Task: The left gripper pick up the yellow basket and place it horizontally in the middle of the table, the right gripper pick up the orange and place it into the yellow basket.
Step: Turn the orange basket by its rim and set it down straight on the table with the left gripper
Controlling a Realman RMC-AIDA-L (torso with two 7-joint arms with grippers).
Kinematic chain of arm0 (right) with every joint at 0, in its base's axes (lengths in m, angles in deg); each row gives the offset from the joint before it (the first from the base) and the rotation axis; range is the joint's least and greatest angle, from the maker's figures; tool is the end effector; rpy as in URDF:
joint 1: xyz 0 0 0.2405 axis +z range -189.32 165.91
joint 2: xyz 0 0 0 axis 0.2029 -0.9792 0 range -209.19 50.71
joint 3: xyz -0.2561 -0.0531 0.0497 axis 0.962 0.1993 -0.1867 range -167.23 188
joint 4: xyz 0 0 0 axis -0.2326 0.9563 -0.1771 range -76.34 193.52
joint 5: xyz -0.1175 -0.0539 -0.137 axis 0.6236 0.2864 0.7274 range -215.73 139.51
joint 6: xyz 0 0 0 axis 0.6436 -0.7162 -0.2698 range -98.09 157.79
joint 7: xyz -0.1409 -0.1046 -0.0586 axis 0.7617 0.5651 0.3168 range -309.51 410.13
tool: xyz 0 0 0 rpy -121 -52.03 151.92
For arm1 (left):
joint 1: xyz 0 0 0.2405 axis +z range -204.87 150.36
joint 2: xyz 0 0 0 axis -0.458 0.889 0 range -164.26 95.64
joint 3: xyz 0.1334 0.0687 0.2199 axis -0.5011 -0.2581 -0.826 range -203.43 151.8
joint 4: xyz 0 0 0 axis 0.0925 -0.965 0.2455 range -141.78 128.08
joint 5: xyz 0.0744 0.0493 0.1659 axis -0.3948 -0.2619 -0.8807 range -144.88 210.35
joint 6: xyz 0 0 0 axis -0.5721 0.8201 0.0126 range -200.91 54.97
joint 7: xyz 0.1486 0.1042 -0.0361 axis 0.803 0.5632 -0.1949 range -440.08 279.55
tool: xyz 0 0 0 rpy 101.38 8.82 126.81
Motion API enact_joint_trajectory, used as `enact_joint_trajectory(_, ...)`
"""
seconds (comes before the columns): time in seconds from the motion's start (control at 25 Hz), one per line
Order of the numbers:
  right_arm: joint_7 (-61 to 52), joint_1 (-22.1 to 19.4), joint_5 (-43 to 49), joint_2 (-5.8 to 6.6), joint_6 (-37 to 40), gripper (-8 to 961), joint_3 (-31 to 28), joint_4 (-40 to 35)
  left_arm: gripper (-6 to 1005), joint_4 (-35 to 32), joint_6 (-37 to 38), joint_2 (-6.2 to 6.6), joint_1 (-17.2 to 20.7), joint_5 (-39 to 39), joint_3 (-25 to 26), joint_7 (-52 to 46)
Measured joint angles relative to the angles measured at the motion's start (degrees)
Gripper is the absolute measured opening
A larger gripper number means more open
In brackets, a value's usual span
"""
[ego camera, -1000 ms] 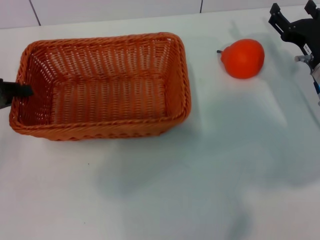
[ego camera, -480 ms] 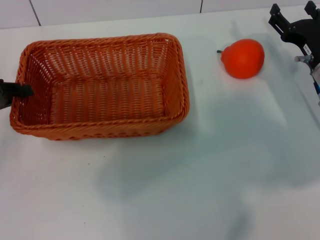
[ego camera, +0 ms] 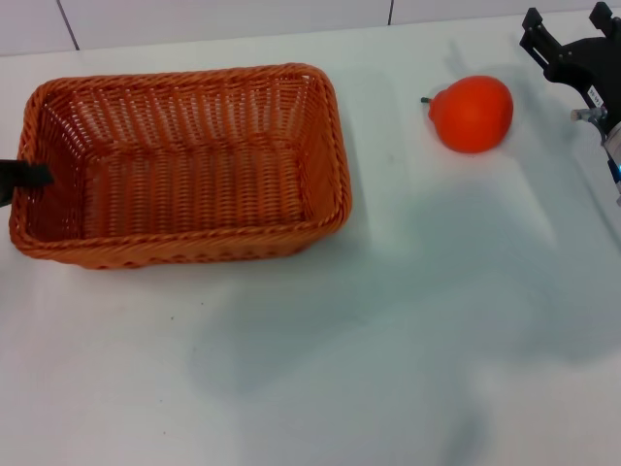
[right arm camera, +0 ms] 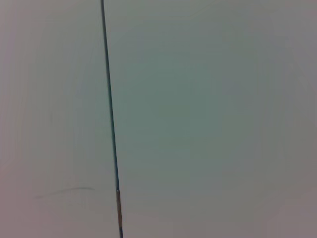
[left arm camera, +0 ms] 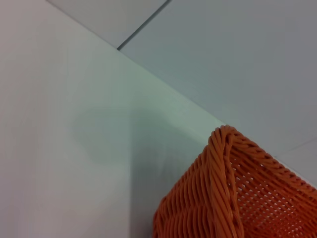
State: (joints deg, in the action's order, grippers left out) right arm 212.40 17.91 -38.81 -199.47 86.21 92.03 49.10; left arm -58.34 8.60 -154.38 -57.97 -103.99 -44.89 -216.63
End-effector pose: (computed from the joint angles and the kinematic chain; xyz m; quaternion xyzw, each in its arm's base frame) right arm 0.3124 0.4046 0.0015 -0.2802 -0.6803 -0.6048 0.3047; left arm -0.3178 0.3592 0.0222 -0.6844 -0.6542 -0.2283 0.2268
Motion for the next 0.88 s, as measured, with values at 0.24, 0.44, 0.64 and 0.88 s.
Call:
enact_joint_trajectory(0.24,0.0,0.0,0.0,0.00,0.0,886,0.0,0.0,275,0.0,-0.4,0.01,0.0,-0.5,-0.1,-0.2)
enact_joint_trajectory(0.44,0.0,0.0,0.0,0.00,0.0,885,0.1,0.0,281,0.1,-1.6,-0.02,0.0,-0.5,-0.2,-0.5)
enact_joint_trajectory(0.64,0.0,0.0,0.0,0.00,0.0,883,0.7,0.0,326,-0.8,-2.8,-0.83,0.3,-0.1,-0.3,0.0)
enact_joint_trajectory(0.88,0.0,0.0,0.0,0.00,-0.1,881,0.9,0.0,451,-2.7,-3.4,-1.51,0.4,0.2,-0.4,1.2)
